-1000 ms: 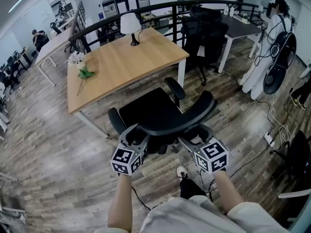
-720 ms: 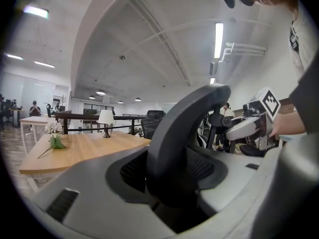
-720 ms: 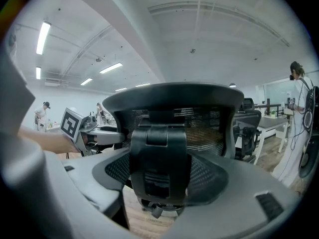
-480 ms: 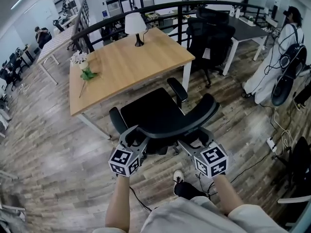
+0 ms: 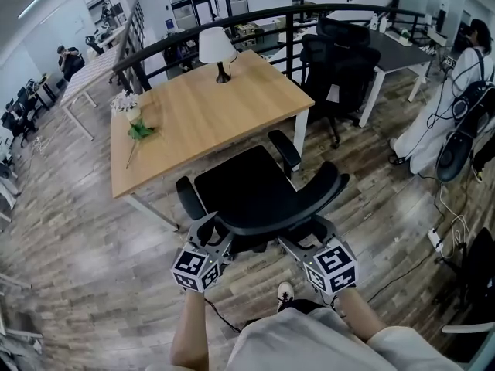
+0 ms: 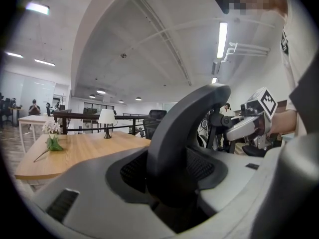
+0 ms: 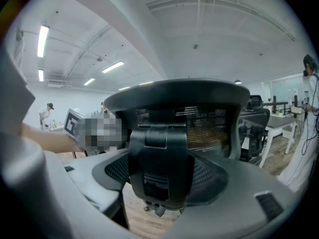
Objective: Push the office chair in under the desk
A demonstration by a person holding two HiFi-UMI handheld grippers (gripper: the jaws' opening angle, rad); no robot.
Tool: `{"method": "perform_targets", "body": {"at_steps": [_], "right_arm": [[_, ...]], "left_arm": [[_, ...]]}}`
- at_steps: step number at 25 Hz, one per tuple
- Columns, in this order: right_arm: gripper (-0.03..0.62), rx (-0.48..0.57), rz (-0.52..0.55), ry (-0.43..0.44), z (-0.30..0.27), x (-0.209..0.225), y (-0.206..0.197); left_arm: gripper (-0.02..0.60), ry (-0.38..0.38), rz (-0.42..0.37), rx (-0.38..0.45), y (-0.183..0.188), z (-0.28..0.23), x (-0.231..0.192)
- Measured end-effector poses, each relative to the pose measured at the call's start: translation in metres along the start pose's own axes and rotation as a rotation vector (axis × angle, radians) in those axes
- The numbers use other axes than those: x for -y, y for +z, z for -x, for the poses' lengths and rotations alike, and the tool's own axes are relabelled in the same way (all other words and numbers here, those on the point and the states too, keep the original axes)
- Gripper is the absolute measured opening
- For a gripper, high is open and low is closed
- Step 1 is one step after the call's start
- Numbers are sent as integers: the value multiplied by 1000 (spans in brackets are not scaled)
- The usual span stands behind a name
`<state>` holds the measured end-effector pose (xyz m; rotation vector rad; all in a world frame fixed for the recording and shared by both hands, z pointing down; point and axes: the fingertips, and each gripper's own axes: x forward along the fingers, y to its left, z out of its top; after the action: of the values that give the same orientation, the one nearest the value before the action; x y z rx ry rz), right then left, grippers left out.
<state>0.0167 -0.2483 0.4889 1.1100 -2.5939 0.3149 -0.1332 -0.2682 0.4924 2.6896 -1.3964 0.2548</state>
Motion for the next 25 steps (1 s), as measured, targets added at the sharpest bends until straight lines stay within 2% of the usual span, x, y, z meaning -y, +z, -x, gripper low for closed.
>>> {"method": "perform_targets", "body": {"at_steps": [3, 9, 14, 20, 25], "right_arm": [[314, -9, 22, 47, -16, 2, 3], [314, 33, 31, 19, -34, 20, 14], [314, 27, 34, 24, -47, 33, 20], [316, 35, 34, -21, -66, 50, 27], [316, 37, 37, -25, -83, 63, 37]], "left_arm": [[261, 1, -30, 2, 1, -7, -7], [263, -10, -20, -2, 4, -27, -22], [261, -3, -8, -2, 5, -40, -31], [258, -10, 3, -4, 8, -57, -47], [252, -37, 25, -6, 12, -73, -63]]}}
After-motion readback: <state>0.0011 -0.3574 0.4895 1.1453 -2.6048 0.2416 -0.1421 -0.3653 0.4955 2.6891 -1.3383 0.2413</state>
